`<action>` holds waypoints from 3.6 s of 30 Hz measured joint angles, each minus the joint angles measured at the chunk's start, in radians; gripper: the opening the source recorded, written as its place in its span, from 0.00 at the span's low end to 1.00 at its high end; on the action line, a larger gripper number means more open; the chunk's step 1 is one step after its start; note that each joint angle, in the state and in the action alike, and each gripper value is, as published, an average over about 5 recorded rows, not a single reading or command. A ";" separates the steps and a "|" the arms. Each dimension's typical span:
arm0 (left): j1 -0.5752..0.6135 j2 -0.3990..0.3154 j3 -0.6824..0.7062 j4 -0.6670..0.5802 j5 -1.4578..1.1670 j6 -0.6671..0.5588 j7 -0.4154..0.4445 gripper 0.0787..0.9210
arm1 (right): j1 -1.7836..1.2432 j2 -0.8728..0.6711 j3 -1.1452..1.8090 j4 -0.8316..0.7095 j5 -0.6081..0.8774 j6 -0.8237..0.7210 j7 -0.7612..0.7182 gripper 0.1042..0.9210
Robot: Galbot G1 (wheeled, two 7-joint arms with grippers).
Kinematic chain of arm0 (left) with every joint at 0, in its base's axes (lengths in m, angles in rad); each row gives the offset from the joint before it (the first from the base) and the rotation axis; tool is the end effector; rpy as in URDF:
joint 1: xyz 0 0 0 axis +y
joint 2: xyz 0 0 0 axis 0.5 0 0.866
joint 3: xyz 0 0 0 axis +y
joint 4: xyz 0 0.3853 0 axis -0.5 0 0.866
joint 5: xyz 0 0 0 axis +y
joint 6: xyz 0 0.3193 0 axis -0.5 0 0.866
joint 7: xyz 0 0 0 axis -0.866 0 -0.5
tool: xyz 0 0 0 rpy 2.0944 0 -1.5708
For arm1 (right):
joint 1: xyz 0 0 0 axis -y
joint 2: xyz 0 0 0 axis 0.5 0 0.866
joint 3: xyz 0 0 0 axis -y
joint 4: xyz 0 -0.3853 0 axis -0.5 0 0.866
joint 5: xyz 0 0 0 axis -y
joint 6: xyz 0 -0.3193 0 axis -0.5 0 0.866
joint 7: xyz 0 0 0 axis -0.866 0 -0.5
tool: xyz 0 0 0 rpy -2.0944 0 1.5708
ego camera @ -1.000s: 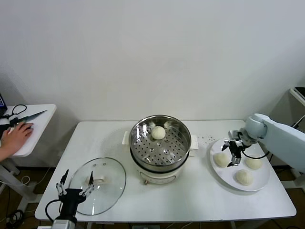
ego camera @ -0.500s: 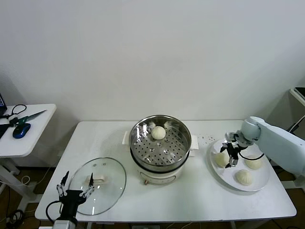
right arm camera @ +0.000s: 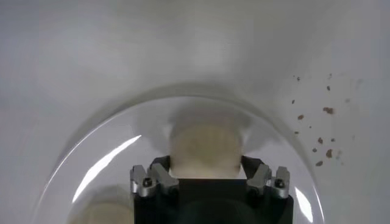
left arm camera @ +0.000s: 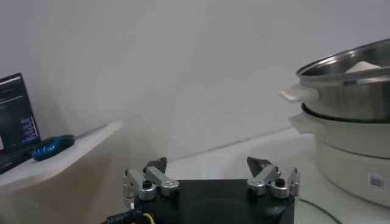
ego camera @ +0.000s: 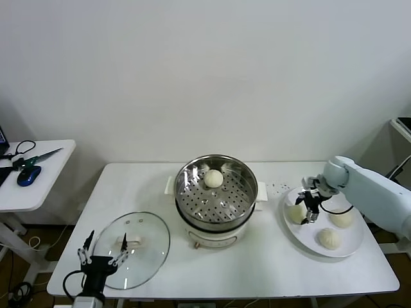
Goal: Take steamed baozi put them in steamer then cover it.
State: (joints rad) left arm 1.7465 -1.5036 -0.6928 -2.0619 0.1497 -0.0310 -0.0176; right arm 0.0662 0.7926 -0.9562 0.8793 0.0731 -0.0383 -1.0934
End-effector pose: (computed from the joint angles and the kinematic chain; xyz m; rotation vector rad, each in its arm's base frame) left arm 0.0637 0.0631 -0.3554 0.1484 -2.9283 -0.4478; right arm 0.5404 -0.2390 -0.2411 1.2782 -1.3819 1.1916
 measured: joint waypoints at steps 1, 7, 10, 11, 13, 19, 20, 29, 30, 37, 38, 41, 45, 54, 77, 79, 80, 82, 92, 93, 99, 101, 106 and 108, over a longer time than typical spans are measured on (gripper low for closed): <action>0.002 0.000 0.000 0.000 0.000 0.000 0.000 0.88 | 0.003 -0.002 -0.002 0.002 0.003 -0.001 -0.001 0.75; 0.010 0.000 0.000 -0.004 0.000 -0.005 -0.001 0.88 | 0.038 -0.016 -0.027 0.017 0.028 -0.008 -0.002 0.74; 0.014 0.000 0.001 -0.006 -0.001 -0.007 -0.001 0.88 | 0.078 -0.024 -0.054 0.032 0.056 -0.016 -0.002 0.73; 0.016 0.000 0.002 -0.008 -0.001 -0.007 -0.001 0.88 | 0.096 -0.027 -0.067 0.039 0.070 -0.020 -0.002 0.73; 0.019 0.000 0.004 -0.012 -0.001 -0.007 -0.001 0.88 | 0.141 -0.029 -0.100 0.054 0.103 -0.028 -0.002 0.73; 0.025 0.002 0.014 -0.023 0.000 -0.007 -0.001 0.88 | 0.327 -0.016 -0.242 0.106 0.241 -0.057 -0.001 0.74; 0.026 0.002 0.016 -0.025 0.000 -0.007 -0.001 0.88 | 0.362 -0.009 -0.269 0.115 0.268 -0.062 0.000 0.74; 0.035 0.002 0.035 -0.039 0.003 -0.015 0.000 0.88 | 0.613 0.096 -0.466 0.195 0.519 -0.125 0.029 0.74; 0.035 0.002 0.036 -0.040 0.003 -0.015 0.000 0.88 | 0.631 0.113 -0.482 0.202 0.545 -0.133 0.035 0.74; 0.044 0.001 0.055 -0.051 0.005 -0.021 0.000 0.88 | 0.699 0.255 -0.566 0.229 0.681 -0.182 0.075 0.74; 0.045 0.001 0.057 -0.054 0.005 -0.021 0.000 0.88 | 0.702 0.277 -0.576 0.229 0.694 -0.188 0.081 0.74; 0.046 0.002 0.058 -0.062 0.005 -0.021 0.000 0.88 | 0.705 0.342 -0.605 0.226 0.726 -0.201 0.098 0.74; 0.047 0.003 0.055 -0.071 0.005 -0.021 0.000 0.88 | 0.695 0.421 -0.637 0.214 0.757 -0.213 0.121 0.74; 0.053 0.009 0.040 -0.079 0.005 -0.024 -0.001 0.88 | 0.641 0.552 -0.686 0.184 0.785 -0.226 0.158 0.74; 0.049 0.017 0.038 -0.082 0.012 -0.023 -0.001 0.88 | 0.550 0.623 -0.694 0.172 0.755 -0.236 0.187 0.87; 0.048 0.017 0.039 -0.082 0.013 -0.022 -0.001 0.88 | 0.554 0.619 -0.690 0.177 0.753 -0.236 0.186 0.88; 0.048 0.017 0.040 -0.082 0.013 -0.021 -0.001 0.88 | 0.558 0.615 -0.687 0.180 0.752 -0.235 0.184 0.88; 0.046 0.017 0.040 -0.082 0.015 -0.020 0.000 0.88 | 0.567 0.605 -0.681 0.189 0.751 -0.235 0.179 0.88; 0.034 0.018 0.049 -0.091 0.030 -0.007 0.002 0.88 | 0.649 0.481 -0.646 0.288 0.725 -0.230 0.142 0.88; 0.033 0.018 0.050 -0.091 0.032 -0.006 0.002 0.88 | 0.657 0.459 -0.641 0.302 0.717 -0.228 0.137 0.88; 0.031 0.018 0.046 -0.088 0.037 0.002 0.001 0.88 | 0.678 0.301 -0.603 0.395 0.645 -0.217 0.113 0.88; 0.030 0.018 0.044 -0.087 0.037 0.005 0.001 0.88 | 0.678 0.235 -0.588 0.430 0.614 -0.213 0.105 0.88; 0.020 0.019 0.040 -0.083 0.037 0.014 0.000 0.88 | 0.660 0.060 -0.550 0.503 0.524 -0.193 0.082 0.88; 0.015 0.019 0.041 -0.082 0.037 0.017 0.000 0.88 | 0.645 -0.006 -0.535 0.521 0.484 -0.183 0.073 0.88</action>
State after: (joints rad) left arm 1.7617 -1.4847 -0.6520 -2.1442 0.1865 -0.0140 -0.0177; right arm 0.7113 0.7863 -1.4908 1.4006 0.5575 -0.2213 -1.0202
